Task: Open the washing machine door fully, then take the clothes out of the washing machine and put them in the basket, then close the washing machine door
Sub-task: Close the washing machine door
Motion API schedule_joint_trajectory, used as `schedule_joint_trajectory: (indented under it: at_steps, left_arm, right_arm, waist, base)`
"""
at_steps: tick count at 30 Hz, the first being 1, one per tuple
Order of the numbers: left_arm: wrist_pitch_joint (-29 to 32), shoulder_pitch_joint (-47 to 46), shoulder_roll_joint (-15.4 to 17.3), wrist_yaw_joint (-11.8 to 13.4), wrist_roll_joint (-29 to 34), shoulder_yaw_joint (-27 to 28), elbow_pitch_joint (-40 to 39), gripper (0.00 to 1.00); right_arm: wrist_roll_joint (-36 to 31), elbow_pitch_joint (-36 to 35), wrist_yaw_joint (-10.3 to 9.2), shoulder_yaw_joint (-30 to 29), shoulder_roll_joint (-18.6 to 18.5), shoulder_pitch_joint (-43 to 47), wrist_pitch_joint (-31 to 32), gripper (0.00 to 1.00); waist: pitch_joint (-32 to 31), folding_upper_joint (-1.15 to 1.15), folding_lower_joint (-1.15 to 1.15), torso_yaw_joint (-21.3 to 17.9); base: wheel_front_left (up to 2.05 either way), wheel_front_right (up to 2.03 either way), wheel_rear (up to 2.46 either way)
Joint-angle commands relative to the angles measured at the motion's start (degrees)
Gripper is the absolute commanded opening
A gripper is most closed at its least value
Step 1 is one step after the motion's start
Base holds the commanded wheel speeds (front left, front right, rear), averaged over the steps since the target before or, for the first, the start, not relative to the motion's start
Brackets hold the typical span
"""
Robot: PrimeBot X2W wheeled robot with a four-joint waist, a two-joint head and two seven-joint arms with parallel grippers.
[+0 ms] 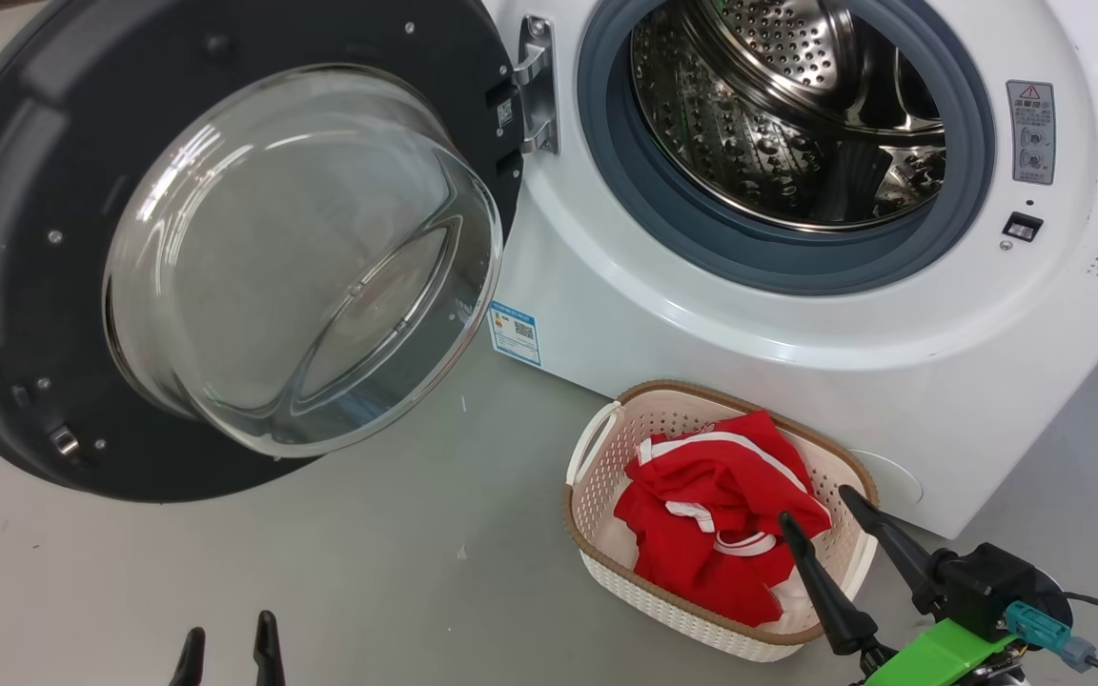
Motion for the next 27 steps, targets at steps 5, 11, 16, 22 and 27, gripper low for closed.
schedule_joint_trajectory:
  at_steps: [5, 11, 16, 22, 27]
  left_arm:
    - [-0.29, -0.74, 0.5, -0.86, -1.32, 1.08, -2.41, 0.46]
    - [-0.29, -3.56, 0.5, -3.29, -1.74, 4.27, -5.84, 0.0]
    - [-0.29, -7.57, 0.5, -5.66, 0.64, 10.64, -12.18, 0.0]
    - [-0.29, -17.37, 3.38, -8.5, -0.06, 20.36, -17.71, 0.0]
    - [-0.29, -24.72, 9.64, -9.3, -1.35, 24.35, -15.37, 0.0]
  right_arm:
    - [0.6, -1.07, 0.28, 0.86, -0.77, -1.76, -0.37, 1.0]
    - [0.32, -1.64, 0.28, -0.81, -0.03, -0.12, -0.37, 1.0]
    - [-0.12, -2.31, 0.28, -2.46, 1.01, 1.92, -0.37, 1.0]
    - [-0.88, -3.27, 0.28, -4.1, 2.08, 3.42, -0.37, 1.0]
    - [-1.17, -3.66, 0.28, -4.16, 2.08, 2.91, -0.37, 1.0]
  waist:
    - [-0.18, 0.0, 0.0, -0.18]
    - [-0.25, 0.0, 0.0, -0.42]
    - [-0.4, 0.0, 0.0, -0.71]
    - [0.45, 0.0, 0.0, -1.25]
    - [1.75, 0.0, 0.0, -2.09]
  base:
    - [0.0, 0.0, 0.0]
    - [0.0, 0.0, 0.0]
    - [0.0, 0.0, 0.0]
    - [0.0, 0.0, 0.0]
    - [0.0, 0.0, 0.0]
